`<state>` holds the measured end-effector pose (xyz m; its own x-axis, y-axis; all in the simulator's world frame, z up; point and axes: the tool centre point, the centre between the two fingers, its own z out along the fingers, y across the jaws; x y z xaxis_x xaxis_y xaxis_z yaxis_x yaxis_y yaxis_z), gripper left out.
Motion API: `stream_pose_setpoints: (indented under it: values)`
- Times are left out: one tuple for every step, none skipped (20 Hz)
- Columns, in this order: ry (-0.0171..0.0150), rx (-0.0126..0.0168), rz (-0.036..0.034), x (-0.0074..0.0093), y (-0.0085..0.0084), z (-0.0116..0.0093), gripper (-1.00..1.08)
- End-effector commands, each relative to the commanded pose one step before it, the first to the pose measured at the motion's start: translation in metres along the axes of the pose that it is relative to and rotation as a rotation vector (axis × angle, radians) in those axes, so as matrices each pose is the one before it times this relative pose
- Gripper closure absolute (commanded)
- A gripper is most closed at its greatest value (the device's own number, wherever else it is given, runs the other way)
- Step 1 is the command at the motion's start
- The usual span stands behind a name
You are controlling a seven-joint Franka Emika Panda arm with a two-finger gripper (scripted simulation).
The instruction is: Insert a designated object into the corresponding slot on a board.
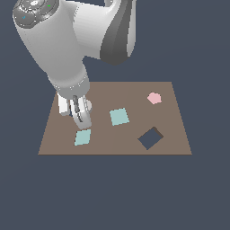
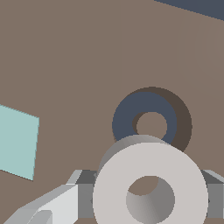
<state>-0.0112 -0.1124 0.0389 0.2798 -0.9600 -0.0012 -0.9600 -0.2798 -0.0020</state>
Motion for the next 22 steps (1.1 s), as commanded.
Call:
stream_pose_setpoints:
  values:
    - [-0.00007,0.0004,0.08611,0.00889,0.0008,-0.00072,1.08]
    - [-0.00002,-0.00002,0.02931,0.00309,0.00037,-0.00017,1.08]
    - [-0.00002,-0.00003,0.02754,0.00291,0.00035,-0.00015,1.08]
    - [-0.00002,-0.00003,0.02582,0.00273,0.00035,-0.00014,1.08]
    - [-0.00002,-0.00004,0.02407,0.00255,0.00035,-0.00013,1.08]
    - [-0.00002,-0.00005,0.02228,0.00236,0.00034,-0.00011,1.08]
    - [-0.00002,-0.00006,0.02053,0.00217,0.00033,-0.0001,1.08]
    - [-0.00002,-0.00006,0.01876,0.00199,0.00031,-0.00009,1.08]
    - [-0.00001,-0.00005,0.01695,0.0018,0.00028,-0.00008,1.08]
    - [-0.00001,-0.00005,0.01511,0.0016,0.00026,-0.00007,1.08]
    - [-0.00001,-0.00005,0.01326,0.00141,0.00023,-0.00006,1.08]
    - [-0.00001,-0.00005,0.0114,0.00121,0.00021,-0.00005,1.08]
    - [-0.00001,-0.00005,0.00953,0.00101,0.0002,-0.00004,1.08]
    - [-0.00001,-0.00005,0.00766,0.00081,0.00018,-0.00003,1.08]
    - [-0.00001,-0.00006,0.00578,0.00061,0.00017,-0.00001,1.08]
    - [-0.00001,-0.00006,0.00391,0.00041,0.00016,0.0,1.08]
    - [0.0,-0.00006,0.00201,0.00019,0.00014,0.00001,1.08]
    - [0.0,-0.00005,0.00049,0.00009,0.00009,0.00002,1.08]
    - [0.00012,-0.00039,-0.00456,-0.00028,0.00002,0.00021,1.08]
    - [0.0,0.0,0.0,-0.0001,-0.00001,0.00039,1.08]
    - [0.00015,-0.00013,0.00066,0.00011,0.00003,0.00122,1.08]
    - [0.00021,-0.00019,0.00094,0.00008,0.00004,0.00202,1.08]
